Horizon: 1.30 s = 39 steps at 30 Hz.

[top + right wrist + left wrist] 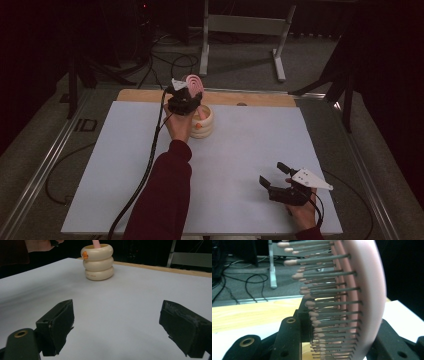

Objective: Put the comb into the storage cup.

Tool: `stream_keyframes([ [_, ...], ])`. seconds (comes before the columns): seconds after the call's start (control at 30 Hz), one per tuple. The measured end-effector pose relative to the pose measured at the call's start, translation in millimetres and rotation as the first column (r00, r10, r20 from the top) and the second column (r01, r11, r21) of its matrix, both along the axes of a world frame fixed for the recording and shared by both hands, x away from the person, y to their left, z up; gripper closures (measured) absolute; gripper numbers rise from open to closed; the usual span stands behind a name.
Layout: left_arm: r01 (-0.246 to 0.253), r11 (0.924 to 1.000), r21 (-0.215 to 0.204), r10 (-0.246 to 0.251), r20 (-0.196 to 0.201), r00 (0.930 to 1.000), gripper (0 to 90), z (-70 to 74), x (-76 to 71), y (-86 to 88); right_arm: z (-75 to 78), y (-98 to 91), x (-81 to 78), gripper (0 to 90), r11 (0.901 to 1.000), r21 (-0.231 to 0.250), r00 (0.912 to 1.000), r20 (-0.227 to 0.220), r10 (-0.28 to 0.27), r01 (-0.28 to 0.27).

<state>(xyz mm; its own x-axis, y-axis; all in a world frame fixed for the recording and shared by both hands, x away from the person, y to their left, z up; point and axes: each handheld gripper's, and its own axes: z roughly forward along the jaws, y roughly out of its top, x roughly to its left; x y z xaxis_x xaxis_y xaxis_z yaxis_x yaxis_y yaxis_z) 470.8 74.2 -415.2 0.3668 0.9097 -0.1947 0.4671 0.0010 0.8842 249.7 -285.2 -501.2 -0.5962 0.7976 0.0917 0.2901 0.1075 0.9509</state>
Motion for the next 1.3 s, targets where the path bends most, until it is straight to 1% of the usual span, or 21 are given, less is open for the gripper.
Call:
stream_keyframes([
  [0.07, -0.005, 1.0000, -0.004, 0.005, -0.005, 1.0000, 63.3, -2.7, -0.2, 3.0, -0.1, 0.2, 0.0, 12.8, 1.0000, -0.001, 1.0000, 0.000, 0.001, -0.001],
  [0.13, -0.008, 1.0000, 0.004, 0.008, -0.009, 0.9999, 63.3, -4.4, 0.0, 3.8, -0.3, 0.6, 0.1, 12.8, 1.0000, 0.003, 1.0000, -0.003, 0.001, -0.001],
  [0.47, -0.003, 1.0000, 0.005, 0.003, -0.008, 1.0000, 63.3, -4.6, -0.1, 2.9, -0.6, 0.9, 0.3, 12.8, 1.0000, 0.002, 1.0000, -0.003, 0.002, -0.002],
  [0.5, 0.001, 1.0000, -0.002, -0.001, -0.009, 1.0000, 63.3, -7.0, -0.3, -0.9, -0.5, 0.4, 0.2, 12.8, 1.0000, 0.002, 1.0000, -0.002, 0.001, -0.001],
  [0.67, 0.007, 1.0000, -0.007, -0.007, -0.014, 0.9999, 63.3, -10.4, -0.5, -4.6, -0.6, 0.2, 0.3, 12.8, 1.0000, 0.000, 1.0000, -0.003, -0.001, 0.001],
  [0.73, 0.008, 1.0000, 0.000, -0.008, -0.014, 0.9999, 63.3, -11.9, -0.7, -6.1, -0.6, 0.1, 0.3, 12.8, 1.0000, -0.001, 1.0000, -0.002, -0.002, 0.002],
  [1.07, 0.015, 0.9999, 0.000, -0.015, -0.023, 0.9996, 63.3, -16.6, -2.0, -8.0, -0.7, 0.1, 0.5, 12.8, 1.0000, -0.002, 1.0000, -0.002, -0.002, 0.002],
  [1.2, 0.015, 0.9996, -0.025, -0.015, -0.020, 0.9997, 63.3, -18.0, -3.0, -7.3, -0.8, -0.2, 0.7, 12.8, 1.0000, -0.002, 1.0000, -0.002, -0.001, 0.001],
  [1.23, 0.015, 0.9996, -0.025, -0.015, -0.020, 0.9997, 63.4, -18.0, -3.0, -7.3, -0.8, -0.2, 0.7, 12.8, 1.0000, -0.002, 1.0000, -0.002, -0.001, 0.001],
  [1.3, 0.008, 0.9993, -0.038, -0.009, -0.020, 0.9998, 63.4, -19.2, -3.9, -4.4, -0.9, 0.4, 0.8, 12.9, 1.0000, -0.001, 1.0000, -0.003, -0.001, 0.001],
])
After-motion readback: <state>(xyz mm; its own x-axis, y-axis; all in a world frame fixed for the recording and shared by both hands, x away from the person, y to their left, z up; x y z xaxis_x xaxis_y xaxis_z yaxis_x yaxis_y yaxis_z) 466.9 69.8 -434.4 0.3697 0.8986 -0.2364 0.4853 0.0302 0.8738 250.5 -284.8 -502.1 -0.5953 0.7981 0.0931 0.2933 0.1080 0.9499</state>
